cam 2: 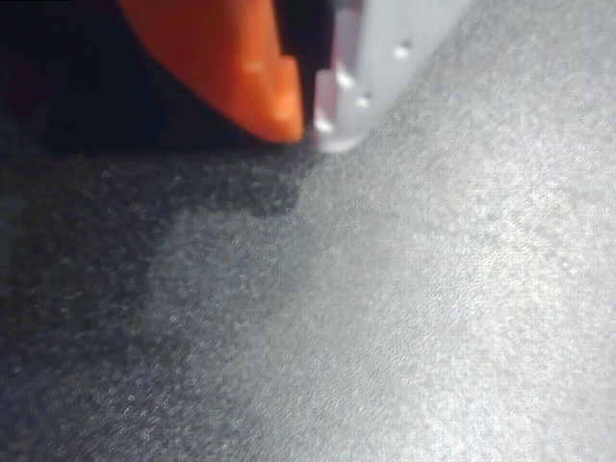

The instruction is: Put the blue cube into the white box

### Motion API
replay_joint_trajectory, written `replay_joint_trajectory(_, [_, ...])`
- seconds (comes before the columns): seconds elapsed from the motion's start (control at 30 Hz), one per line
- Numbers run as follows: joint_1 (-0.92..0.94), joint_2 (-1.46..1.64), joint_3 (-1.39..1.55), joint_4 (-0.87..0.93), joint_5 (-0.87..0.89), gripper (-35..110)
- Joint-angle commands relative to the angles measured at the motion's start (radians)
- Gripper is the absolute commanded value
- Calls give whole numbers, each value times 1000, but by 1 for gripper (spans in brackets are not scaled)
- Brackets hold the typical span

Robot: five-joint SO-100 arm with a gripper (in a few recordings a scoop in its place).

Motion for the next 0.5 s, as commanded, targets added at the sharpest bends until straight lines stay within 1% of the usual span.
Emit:
replay_joint_trajectory(0.0, [9, 5, -3, 2, 2, 0])
replay_joint_trajectory(0.47, [12, 5, -3, -9, -12, 0])
